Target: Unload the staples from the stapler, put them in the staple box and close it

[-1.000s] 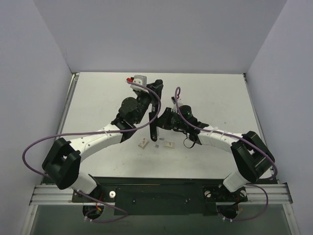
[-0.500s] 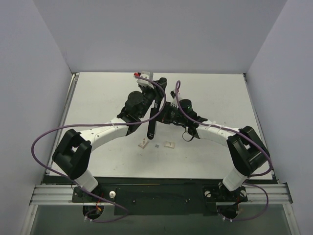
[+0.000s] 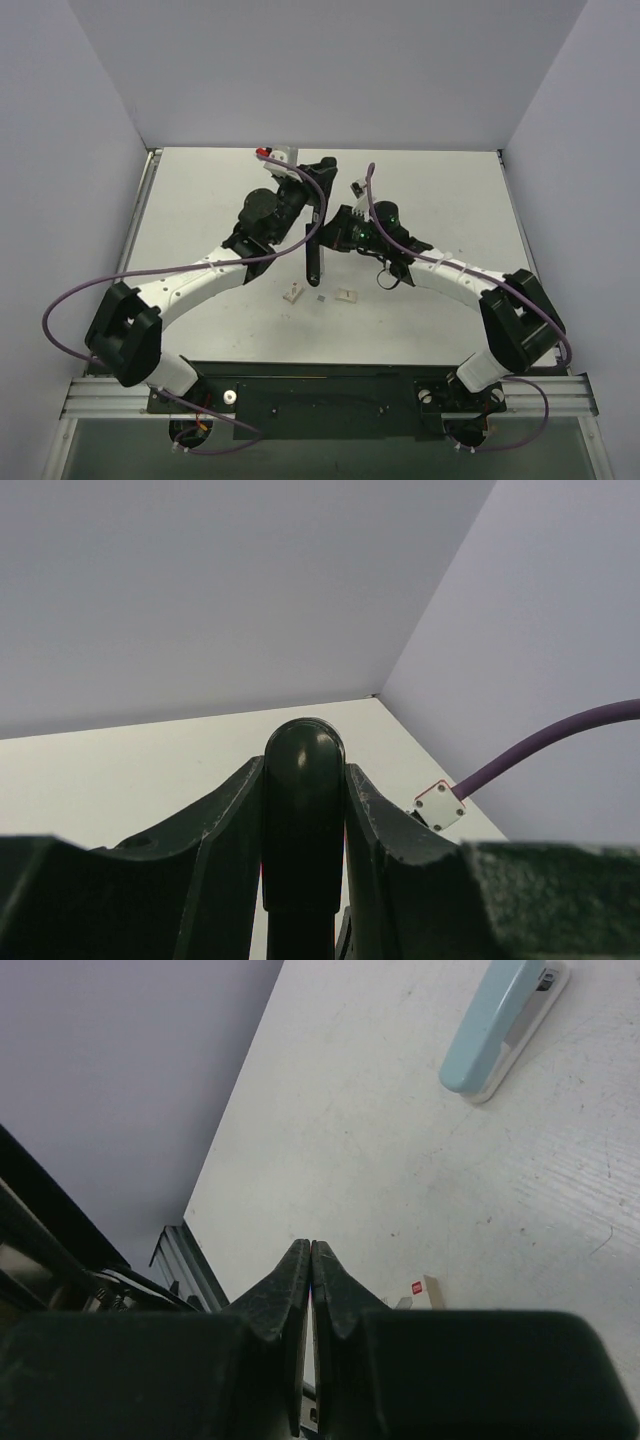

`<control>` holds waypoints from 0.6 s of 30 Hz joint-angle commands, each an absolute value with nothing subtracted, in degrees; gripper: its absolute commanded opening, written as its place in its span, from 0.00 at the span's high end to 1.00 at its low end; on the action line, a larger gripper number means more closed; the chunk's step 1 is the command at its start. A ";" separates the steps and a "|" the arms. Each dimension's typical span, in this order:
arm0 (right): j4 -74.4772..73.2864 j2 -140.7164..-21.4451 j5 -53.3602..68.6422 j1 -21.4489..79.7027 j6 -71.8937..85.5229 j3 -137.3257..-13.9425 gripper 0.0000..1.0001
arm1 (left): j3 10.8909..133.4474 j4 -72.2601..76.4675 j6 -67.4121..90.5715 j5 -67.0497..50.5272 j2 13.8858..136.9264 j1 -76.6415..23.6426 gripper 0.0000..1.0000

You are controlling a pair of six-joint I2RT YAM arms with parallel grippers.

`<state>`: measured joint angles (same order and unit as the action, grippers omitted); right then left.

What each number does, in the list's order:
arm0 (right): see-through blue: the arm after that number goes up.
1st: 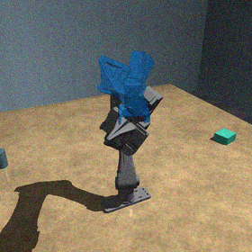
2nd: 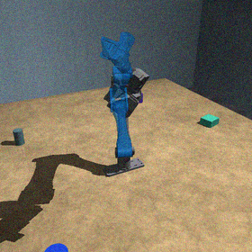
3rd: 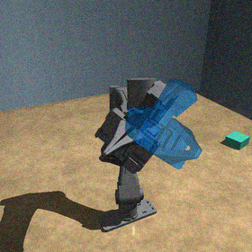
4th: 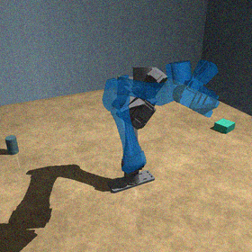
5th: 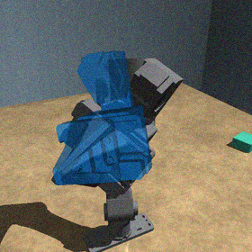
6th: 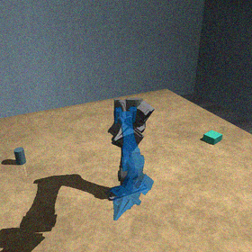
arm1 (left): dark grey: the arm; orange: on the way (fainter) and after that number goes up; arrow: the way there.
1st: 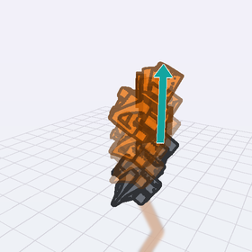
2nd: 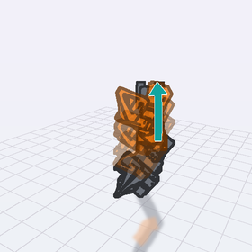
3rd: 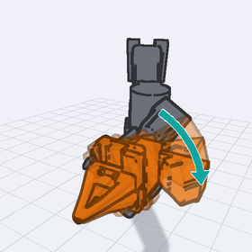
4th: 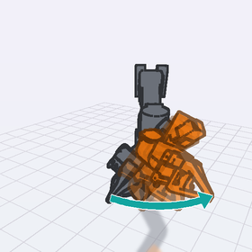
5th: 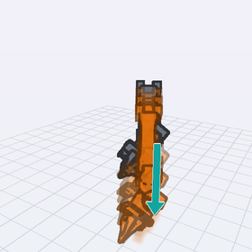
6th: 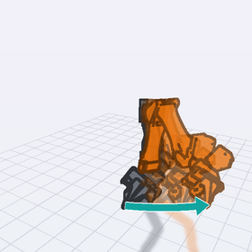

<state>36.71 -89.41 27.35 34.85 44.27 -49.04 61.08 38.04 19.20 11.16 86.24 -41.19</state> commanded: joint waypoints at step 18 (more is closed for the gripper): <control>18.37 -67.77 12.40 47.90 31.64 -48.69 1.00 | 50.19 35.78 30.93 3.96 60.56 -41.75 1.00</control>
<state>21.96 -70.67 16.16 45.87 34.83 -47.77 50.09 32.21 27.31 6.31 66.46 -41.56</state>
